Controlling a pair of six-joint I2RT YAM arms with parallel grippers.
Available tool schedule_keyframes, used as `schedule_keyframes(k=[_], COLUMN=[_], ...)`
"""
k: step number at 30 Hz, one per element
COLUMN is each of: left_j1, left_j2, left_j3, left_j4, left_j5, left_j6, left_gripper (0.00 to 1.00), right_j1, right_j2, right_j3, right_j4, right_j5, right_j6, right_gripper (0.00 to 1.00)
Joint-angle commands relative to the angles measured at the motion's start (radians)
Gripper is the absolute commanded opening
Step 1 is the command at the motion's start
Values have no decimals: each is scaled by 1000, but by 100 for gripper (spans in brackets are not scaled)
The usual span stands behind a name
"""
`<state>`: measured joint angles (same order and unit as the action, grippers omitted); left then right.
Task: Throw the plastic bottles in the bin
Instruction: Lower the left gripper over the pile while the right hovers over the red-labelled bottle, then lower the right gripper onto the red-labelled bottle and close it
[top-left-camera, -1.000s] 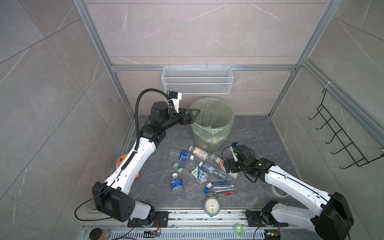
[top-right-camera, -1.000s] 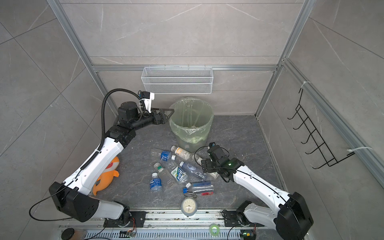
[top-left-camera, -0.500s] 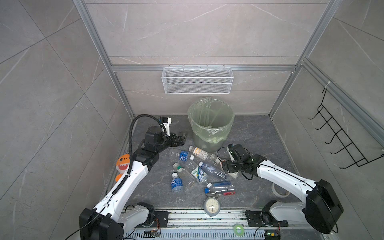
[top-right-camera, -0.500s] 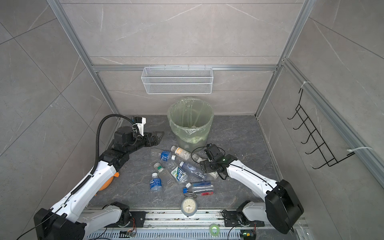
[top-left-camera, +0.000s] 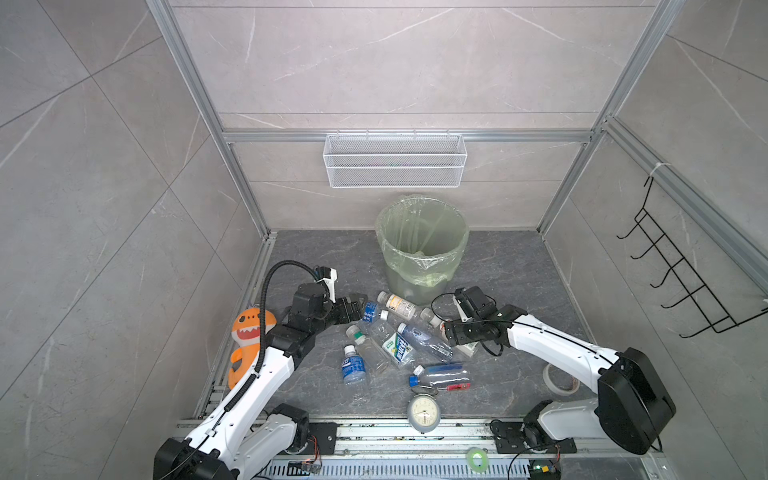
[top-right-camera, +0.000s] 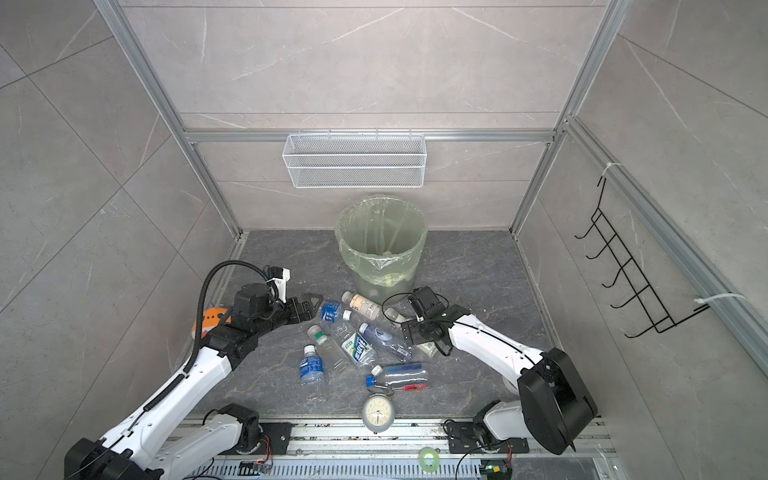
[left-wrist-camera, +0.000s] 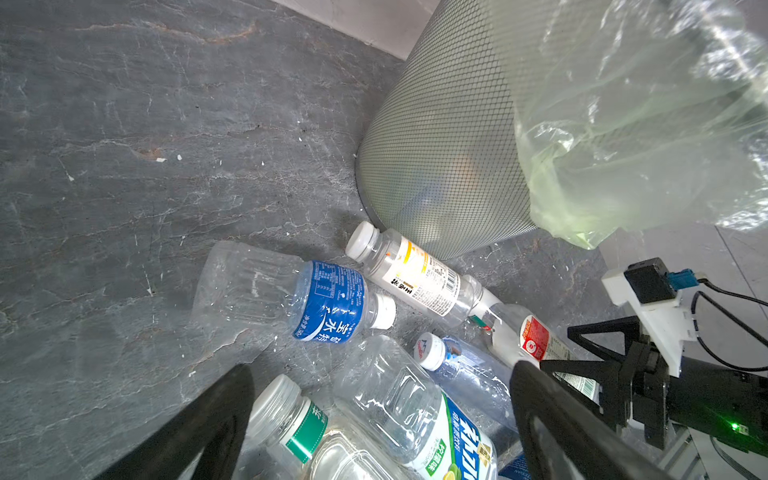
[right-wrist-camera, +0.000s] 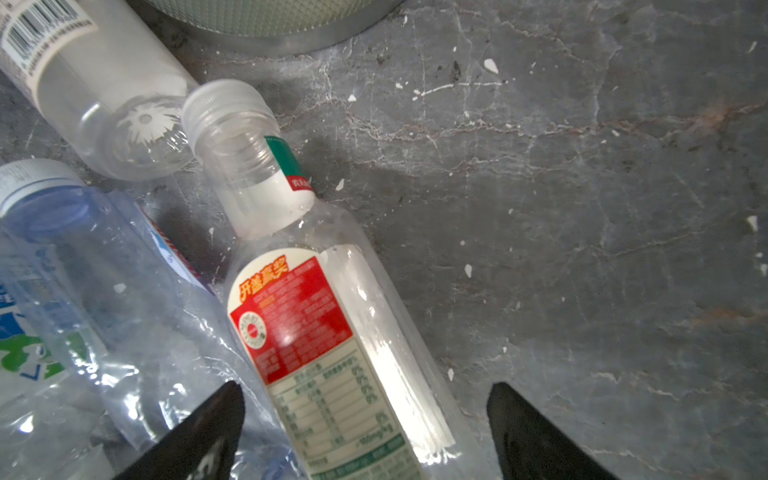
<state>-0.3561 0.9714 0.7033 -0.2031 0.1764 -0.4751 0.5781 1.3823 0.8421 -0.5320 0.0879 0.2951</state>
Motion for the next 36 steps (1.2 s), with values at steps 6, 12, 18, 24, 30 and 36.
schedule_keyframes(k=[6,12,18,24,30,36], left_j1=[3,2,3,3,2,3], left_j2=[15,19,17,14,4,11], left_j3=[-37,-105,-137,-159,-181,-196], left_j4=[16,90,101,107,123,144], left_j5=[-12,-15,-21,-25,-19,-20], left_j6=[-11,-26,-25,-29,-30,-36], left_gripper=[98,98,98,98,98,98], right_j1=[-1,-1,-1,-1,-1,0], right_j2=[41,67,76,87,56,47], right_j3=[32,47,45,47,23,19], right_j4=[-24,-41,-52,-69,-67,-67], right_j5=[-20,7,37,52,63,47], right_j6=[-14,-16,-4,15,44,77], right_gripper=[92,93,92,91,89,87])
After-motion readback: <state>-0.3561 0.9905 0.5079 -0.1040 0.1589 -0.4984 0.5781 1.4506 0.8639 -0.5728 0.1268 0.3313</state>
